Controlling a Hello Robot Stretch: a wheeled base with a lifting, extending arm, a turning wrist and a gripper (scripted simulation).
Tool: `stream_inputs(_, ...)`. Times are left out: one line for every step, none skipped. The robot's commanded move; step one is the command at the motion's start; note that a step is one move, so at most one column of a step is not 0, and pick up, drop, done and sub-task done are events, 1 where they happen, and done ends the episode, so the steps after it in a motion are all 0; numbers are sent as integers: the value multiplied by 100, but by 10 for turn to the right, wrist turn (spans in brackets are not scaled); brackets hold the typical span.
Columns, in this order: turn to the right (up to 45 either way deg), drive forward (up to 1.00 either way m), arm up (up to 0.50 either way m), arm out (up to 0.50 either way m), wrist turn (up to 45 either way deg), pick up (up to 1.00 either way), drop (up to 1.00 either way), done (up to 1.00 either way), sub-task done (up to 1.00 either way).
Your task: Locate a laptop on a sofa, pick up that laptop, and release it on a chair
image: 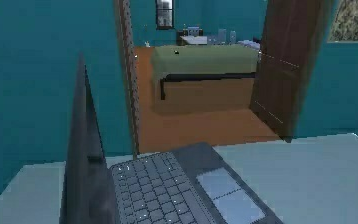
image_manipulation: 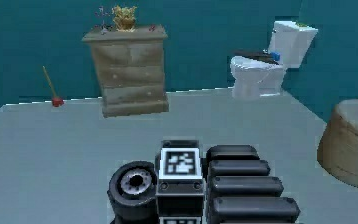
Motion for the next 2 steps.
stream_inputs(0,100,0,0,0,0,0,0,0)
stream_inputs(0,70,0,0,0,0,0,0,0)
